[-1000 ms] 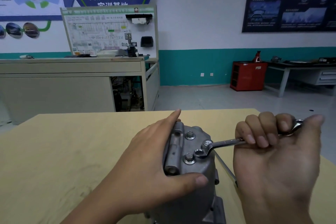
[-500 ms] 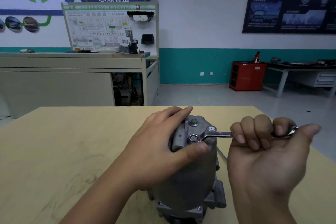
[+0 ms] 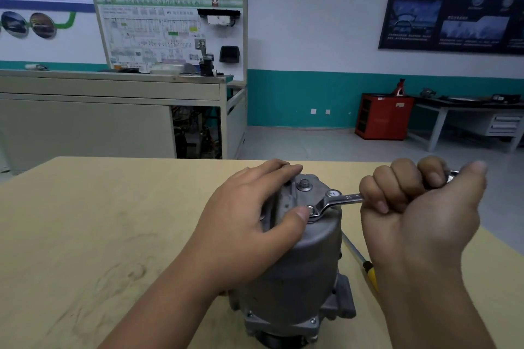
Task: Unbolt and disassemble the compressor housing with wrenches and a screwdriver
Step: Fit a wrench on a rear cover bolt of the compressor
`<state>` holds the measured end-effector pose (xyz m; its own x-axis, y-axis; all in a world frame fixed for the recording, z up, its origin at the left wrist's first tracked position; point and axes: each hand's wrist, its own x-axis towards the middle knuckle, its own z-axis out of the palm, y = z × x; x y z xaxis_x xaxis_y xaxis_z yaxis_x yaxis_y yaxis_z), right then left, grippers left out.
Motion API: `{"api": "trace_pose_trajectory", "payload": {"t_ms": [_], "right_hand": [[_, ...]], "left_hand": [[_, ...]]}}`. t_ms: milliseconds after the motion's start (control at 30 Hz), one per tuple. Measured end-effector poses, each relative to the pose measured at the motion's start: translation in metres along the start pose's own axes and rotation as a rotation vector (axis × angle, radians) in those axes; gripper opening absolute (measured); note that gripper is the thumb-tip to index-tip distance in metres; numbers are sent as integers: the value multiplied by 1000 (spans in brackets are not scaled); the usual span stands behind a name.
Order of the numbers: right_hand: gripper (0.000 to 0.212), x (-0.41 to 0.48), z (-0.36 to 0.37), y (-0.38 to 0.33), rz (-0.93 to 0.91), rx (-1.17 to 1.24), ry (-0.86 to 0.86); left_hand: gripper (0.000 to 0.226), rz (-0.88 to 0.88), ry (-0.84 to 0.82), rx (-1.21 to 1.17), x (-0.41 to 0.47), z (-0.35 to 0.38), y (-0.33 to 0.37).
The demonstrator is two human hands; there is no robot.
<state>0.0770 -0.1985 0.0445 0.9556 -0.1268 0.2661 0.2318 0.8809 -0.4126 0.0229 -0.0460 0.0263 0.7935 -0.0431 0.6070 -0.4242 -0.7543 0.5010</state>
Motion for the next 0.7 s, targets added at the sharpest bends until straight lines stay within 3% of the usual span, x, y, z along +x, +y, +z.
{"api": "trace_pose_trajectory", "payload": {"t_ms": [167, 367, 467, 567, 700], "right_hand": [[55, 22, 14, 9, 207, -82, -34], [57, 52, 16, 13, 500, -31, -51], [63, 62, 13, 10, 574, 149, -9], [68, 69, 9, -5, 362, 366, 81], [55, 57, 6, -10, 12, 198, 85]], "left_hand": [[57, 7, -8, -198, 1, -2, -6], [65, 48, -54, -66, 11, 5, 0], [67, 44, -45, -30, 9, 6, 0], [70, 12, -34, -50, 6, 5, -3], [76, -11, -40, -33, 6, 6, -2]]}}
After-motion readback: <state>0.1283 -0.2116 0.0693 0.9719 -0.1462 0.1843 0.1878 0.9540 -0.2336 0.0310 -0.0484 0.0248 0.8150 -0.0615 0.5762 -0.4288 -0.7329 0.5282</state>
